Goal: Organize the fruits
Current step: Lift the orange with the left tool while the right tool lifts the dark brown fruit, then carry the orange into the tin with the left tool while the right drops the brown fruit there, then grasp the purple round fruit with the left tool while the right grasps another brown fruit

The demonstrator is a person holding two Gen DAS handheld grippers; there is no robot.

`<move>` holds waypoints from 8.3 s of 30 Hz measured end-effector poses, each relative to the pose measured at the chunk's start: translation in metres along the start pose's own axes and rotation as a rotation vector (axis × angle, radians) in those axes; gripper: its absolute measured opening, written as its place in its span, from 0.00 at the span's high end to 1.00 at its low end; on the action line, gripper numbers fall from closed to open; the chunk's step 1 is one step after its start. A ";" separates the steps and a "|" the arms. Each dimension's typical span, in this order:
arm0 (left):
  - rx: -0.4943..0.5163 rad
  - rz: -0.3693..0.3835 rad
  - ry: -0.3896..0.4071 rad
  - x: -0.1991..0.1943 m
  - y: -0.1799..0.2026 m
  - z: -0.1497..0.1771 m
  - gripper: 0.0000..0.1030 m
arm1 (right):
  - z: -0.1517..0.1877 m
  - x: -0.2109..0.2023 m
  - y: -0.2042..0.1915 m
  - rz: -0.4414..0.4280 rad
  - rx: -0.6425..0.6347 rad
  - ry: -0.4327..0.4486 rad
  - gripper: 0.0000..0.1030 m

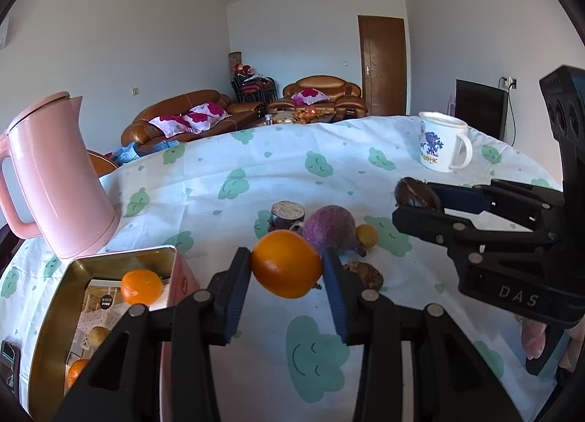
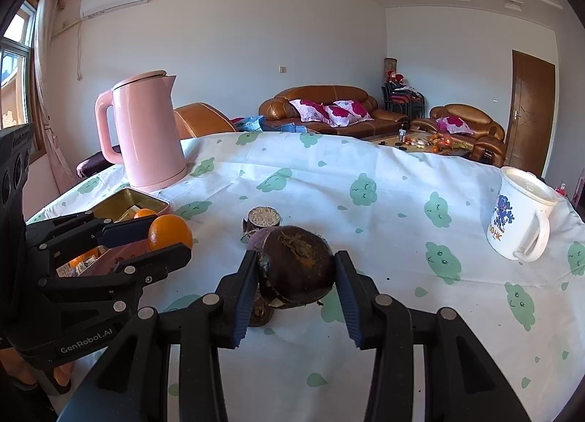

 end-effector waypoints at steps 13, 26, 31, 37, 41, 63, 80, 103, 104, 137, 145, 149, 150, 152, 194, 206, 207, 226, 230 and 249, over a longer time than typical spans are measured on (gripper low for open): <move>-0.009 -0.021 0.065 -0.013 -0.003 -0.001 0.60 | -0.001 -0.012 0.001 0.006 0.003 0.063 0.57; -0.009 -0.038 0.107 -0.022 -0.004 -0.002 0.60 | -0.002 -0.021 0.000 0.015 -0.005 0.121 0.58; -0.006 -0.043 0.123 -0.025 -0.003 -0.002 0.60 | -0.002 -0.026 0.000 0.016 -0.005 0.144 0.58; -0.004 -0.049 0.145 -0.029 -0.002 -0.002 0.60 | -0.002 -0.033 0.000 0.016 -0.004 0.173 0.58; 0.000 -0.056 0.160 -0.032 -0.001 -0.002 0.60 | -0.002 -0.036 0.001 0.017 -0.001 0.188 0.58; 0.007 -0.083 0.240 -0.050 -0.001 -0.001 0.60 | -0.002 -0.054 0.002 0.031 -0.006 0.271 0.57; -0.002 -0.087 0.228 -0.059 -0.005 0.005 0.60 | -0.004 -0.052 -0.012 0.002 -0.029 0.260 0.57; -0.074 -0.141 0.228 -0.081 -0.047 0.018 0.60 | -0.014 -0.051 -0.069 -0.086 -0.122 0.254 0.57; -0.076 -0.144 0.228 -0.082 -0.048 0.019 0.60 | -0.015 -0.052 -0.071 -0.090 -0.126 0.255 0.57; -0.171 -0.265 0.209 -0.126 -0.112 0.046 0.60 | -0.040 -0.039 -0.168 -0.204 -0.292 0.236 0.57; -0.196 -0.282 0.180 -0.127 -0.125 0.051 0.60 | -0.039 -0.025 -0.183 -0.233 -0.300 0.195 0.57; -0.205 -0.284 0.151 -0.126 -0.130 0.054 0.60 | -0.036 -0.019 -0.191 -0.239 -0.317 0.179 0.57; -0.207 -0.282 0.141 -0.125 -0.131 0.055 0.60 | -0.035 -0.018 -0.192 -0.241 -0.321 0.175 0.57; -0.213 -0.275 0.122 -0.124 -0.133 0.058 0.60 | -0.034 -0.015 -0.196 -0.243 -0.327 0.167 0.57; -0.190 -0.269 0.080 -0.123 -0.123 0.065 0.28 | -0.014 0.004 -0.171 -0.182 -0.348 -0.004 0.48; -0.093 -0.148 0.074 -0.086 -0.061 0.037 0.13 | 0.008 0.024 -0.045 0.001 -0.181 -0.174 0.41; -0.089 -0.141 0.073 -0.083 -0.058 0.034 0.13 | 0.011 0.027 -0.045 -0.015 -0.177 -0.192 0.41; -0.066 -0.100 0.063 -0.060 -0.036 0.006 0.08 | 0.025 0.051 -0.055 -0.059 -0.208 -0.310 0.60; -0.073 -0.067 0.049 -0.047 -0.027 -0.001 0.08 | 0.018 0.036 -0.041 -0.044 -0.172 -0.243 0.60; -0.235 0.019 -0.136 0.084 -0.002 -0.026 0.11 | 0.003 0.052 0.053 0.184 -0.009 -0.188 0.60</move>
Point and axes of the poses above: each gripper's, at about its wrist camera, not at the fingertips, and x roughly the way its jaws point, y to its right, z to its underside, the point moved 4 cm from there along x, roughly the way its jaws point, and after that the axes turned 14 degrees about z, right-handed, at the moved point
